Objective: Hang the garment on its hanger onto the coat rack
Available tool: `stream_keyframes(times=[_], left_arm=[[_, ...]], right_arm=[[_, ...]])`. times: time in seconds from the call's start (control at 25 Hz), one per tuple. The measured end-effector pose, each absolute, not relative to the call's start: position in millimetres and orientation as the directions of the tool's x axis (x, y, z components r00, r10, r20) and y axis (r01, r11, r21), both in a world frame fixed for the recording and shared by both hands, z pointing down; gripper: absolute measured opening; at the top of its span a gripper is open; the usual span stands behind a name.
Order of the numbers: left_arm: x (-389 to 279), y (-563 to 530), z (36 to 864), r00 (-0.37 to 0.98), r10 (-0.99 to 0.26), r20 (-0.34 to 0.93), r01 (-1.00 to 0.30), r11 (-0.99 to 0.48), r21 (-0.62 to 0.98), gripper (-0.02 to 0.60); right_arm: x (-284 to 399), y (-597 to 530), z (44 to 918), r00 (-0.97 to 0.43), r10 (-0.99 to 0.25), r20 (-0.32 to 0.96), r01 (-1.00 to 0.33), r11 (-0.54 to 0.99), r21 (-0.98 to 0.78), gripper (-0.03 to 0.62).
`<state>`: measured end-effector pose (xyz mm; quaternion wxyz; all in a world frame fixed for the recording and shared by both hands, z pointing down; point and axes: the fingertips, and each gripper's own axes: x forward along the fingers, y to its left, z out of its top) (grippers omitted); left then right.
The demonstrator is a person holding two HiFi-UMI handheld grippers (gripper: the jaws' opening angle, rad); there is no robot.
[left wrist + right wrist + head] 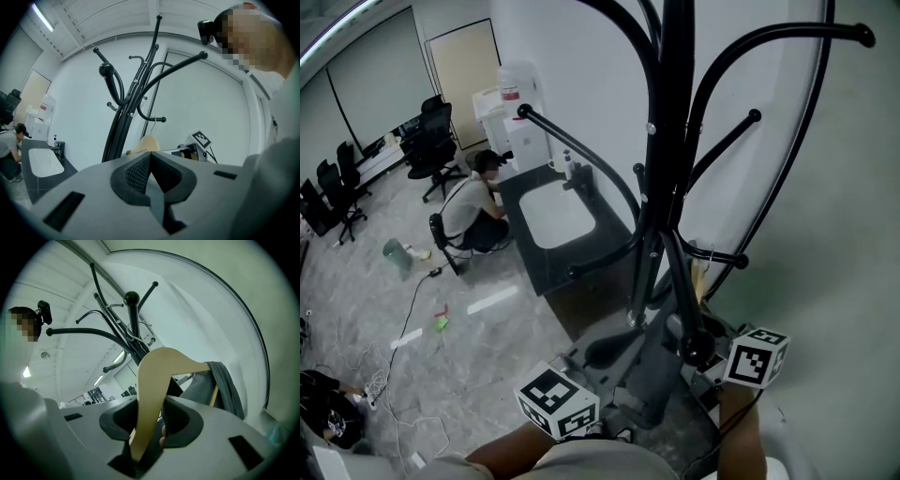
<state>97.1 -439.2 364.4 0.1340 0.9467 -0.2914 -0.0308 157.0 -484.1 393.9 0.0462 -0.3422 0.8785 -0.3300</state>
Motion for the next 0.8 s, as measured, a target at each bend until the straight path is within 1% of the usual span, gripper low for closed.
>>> stream_keyframes(times=[0.24, 0.64, 0.8], left_arm=[[90, -440, 363, 0.823, -0.567, 0.027, -0.551, -0.786, 0.280, 0.005], [88, -447, 369, 0.821, -0.570, 0.024, -0.552, -0.784, 0.284, 0.005], [85, -445, 364, 0.822, -0.569, 0.018, -0.551, -0.786, 0.282, 0.005]], right_arm=[[143, -484, 401, -0.772, -0.616, 0.155, -0.563, 0.550, -0.617, 0.140], [134, -498, 410, -0.784, -0.606, 0.132, -0.550, 0.579, -0.602, 0.141], [131, -499, 402, -0.782, -0.612, 0.115, -0.544, 0.582, -0.604, 0.144]])
